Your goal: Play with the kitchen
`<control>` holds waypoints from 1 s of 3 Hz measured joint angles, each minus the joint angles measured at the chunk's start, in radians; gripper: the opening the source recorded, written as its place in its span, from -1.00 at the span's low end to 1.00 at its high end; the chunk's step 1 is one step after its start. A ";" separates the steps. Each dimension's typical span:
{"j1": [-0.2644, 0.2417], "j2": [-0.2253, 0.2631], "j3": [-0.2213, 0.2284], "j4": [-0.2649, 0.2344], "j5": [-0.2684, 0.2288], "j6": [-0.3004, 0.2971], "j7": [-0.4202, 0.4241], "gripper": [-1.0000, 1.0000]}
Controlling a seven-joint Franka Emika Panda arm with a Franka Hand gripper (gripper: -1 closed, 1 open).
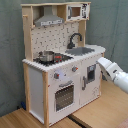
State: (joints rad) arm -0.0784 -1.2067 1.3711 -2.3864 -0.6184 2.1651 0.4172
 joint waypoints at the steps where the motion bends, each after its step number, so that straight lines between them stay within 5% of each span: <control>1: 0.016 0.000 -0.036 0.007 -0.019 0.008 -0.141 1.00; 3: 0.037 -0.001 -0.096 0.038 -0.042 0.028 -0.406 1.00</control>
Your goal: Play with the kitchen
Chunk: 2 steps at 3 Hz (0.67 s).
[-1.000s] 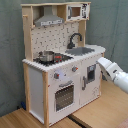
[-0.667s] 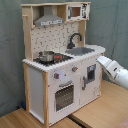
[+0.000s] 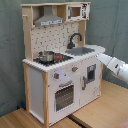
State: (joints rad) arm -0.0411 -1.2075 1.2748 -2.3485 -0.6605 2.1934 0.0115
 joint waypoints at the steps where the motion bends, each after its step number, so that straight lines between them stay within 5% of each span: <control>1: 0.004 0.000 -0.031 0.018 -0.003 0.014 -0.125 1.00; 2: 0.004 0.000 -0.068 0.033 -0.003 0.040 -0.242 1.00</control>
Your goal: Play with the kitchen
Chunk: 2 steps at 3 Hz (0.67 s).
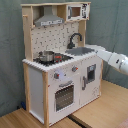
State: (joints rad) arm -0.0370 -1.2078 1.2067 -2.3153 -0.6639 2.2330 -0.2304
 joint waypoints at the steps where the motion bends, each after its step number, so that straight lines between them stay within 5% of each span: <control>1: -0.001 0.000 -0.046 0.007 0.000 0.041 -0.110 1.00; 2: -0.003 0.001 -0.097 0.008 0.000 0.095 -0.215 1.00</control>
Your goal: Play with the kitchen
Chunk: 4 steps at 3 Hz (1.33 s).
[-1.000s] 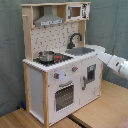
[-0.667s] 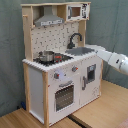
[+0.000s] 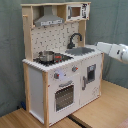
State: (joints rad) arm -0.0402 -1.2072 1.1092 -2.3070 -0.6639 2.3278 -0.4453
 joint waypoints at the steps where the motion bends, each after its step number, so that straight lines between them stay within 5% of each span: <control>1: -0.007 0.003 -0.049 0.000 0.000 0.060 -0.096 1.00; 4: -0.081 0.031 -0.149 0.000 0.000 0.260 -0.332 1.00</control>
State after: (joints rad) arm -0.1211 -1.1767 0.9606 -2.3067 -0.6639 2.5880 -0.7770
